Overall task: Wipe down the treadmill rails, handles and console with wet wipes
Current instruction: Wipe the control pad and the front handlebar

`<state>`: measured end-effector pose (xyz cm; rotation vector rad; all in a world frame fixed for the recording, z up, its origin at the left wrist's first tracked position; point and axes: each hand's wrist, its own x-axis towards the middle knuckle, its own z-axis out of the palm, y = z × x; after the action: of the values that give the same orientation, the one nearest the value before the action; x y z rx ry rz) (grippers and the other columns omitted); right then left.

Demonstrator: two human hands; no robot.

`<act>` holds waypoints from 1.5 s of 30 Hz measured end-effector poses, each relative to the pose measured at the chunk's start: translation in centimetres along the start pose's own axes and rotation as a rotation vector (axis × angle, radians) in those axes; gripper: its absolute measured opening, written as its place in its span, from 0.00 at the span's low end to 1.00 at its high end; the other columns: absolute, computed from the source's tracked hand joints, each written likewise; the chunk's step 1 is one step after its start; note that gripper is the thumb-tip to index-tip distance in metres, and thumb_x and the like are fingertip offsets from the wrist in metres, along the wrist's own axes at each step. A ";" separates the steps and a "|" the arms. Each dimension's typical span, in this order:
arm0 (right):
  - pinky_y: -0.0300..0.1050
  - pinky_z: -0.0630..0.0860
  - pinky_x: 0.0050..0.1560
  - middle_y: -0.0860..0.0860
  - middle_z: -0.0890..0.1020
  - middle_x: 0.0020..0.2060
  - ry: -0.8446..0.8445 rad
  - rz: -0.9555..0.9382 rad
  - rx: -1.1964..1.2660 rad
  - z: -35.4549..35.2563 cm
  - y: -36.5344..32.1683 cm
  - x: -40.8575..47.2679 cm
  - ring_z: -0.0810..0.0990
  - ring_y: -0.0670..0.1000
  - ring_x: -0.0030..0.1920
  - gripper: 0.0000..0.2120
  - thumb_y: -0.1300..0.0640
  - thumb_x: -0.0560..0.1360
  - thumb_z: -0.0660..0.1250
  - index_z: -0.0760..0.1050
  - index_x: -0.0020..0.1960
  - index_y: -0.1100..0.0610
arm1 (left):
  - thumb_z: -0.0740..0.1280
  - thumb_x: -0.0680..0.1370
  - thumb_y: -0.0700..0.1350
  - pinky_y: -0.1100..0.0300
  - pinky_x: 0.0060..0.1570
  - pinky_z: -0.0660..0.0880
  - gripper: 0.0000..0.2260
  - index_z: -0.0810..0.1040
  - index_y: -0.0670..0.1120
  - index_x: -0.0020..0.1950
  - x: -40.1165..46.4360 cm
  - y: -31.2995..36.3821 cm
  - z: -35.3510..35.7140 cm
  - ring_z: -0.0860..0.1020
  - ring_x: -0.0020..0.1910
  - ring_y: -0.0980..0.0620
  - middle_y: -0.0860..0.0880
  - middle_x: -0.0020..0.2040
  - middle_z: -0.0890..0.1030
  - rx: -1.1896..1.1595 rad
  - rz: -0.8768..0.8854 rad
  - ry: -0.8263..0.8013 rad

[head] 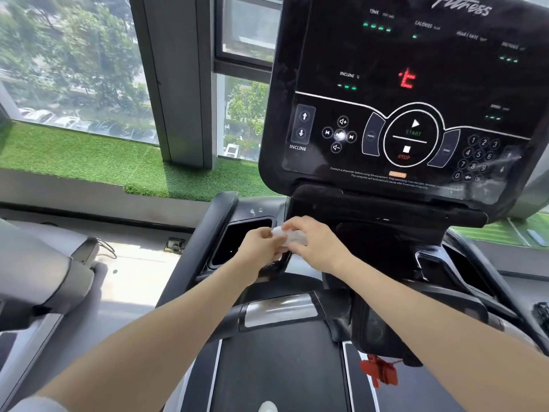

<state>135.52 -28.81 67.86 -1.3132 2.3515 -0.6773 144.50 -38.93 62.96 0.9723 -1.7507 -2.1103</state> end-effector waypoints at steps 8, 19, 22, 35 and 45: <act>0.44 0.70 0.39 0.51 0.71 0.55 0.008 -0.133 -0.760 1.5 0.0 2.4 0.70 0.53 0.56 0.11 0.66 0.77 0.58 0.72 0.57 0.58 | 0.66 0.78 0.43 0.59 0.47 0.73 0.01 0.76 0.49 0.47 0.8 -1.0 -2.9 0.77 0.46 0.52 0.51 0.45 0.80 0.614 0.123 0.203; 0.46 0.70 0.48 0.52 0.69 0.56 -0.367 -0.218 -0.805 2.2 -1.6 1.5 0.66 0.53 0.56 0.10 0.69 0.76 0.58 0.72 0.47 0.56 | 0.63 0.79 0.43 0.54 0.55 0.74 0.06 0.77 0.48 0.55 -1.5 -3.6 -6.1 0.77 0.52 0.51 0.52 0.52 0.78 0.845 0.176 0.128; 0.38 0.62 0.45 0.52 0.70 0.58 -0.408 -0.262 -0.836 2.7 -1.9 1.1 0.67 0.52 0.59 0.12 0.67 0.77 0.58 0.76 0.56 0.60 | 0.64 0.79 0.44 0.54 0.55 0.74 0.06 0.77 0.48 0.54 -1.7 -3.8 -6.5 0.76 0.52 0.51 0.52 0.52 0.78 0.872 0.196 0.120; 0.45 0.61 0.41 0.52 0.63 0.42 -0.346 -0.253 -0.749 5.1 -4.4 0.2 0.62 0.52 0.44 0.13 0.73 0.74 0.56 0.75 0.48 0.61 | 0.63 0.78 0.42 0.52 0.53 0.74 0.06 0.78 0.48 0.54 -1.9 -4.0 -9.3 0.77 0.52 0.50 0.52 0.52 0.77 0.901 0.232 0.178; 0.46 0.67 0.43 0.50 0.65 0.45 -0.437 -0.359 -0.686 7.7 -5.2 2.8 0.65 0.52 0.47 0.09 0.70 0.75 0.60 0.78 0.47 0.62 | 0.62 0.80 0.42 0.63 0.47 0.69 0.08 0.78 0.48 0.56 -3.2 -5.0 -11.7 0.74 0.52 0.52 0.52 0.54 0.75 0.974 0.288 0.225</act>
<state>141.73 -35.33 64.26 -1.9469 2.0535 0.3656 155.21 -45.01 58.60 0.9912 -2.6080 -0.8694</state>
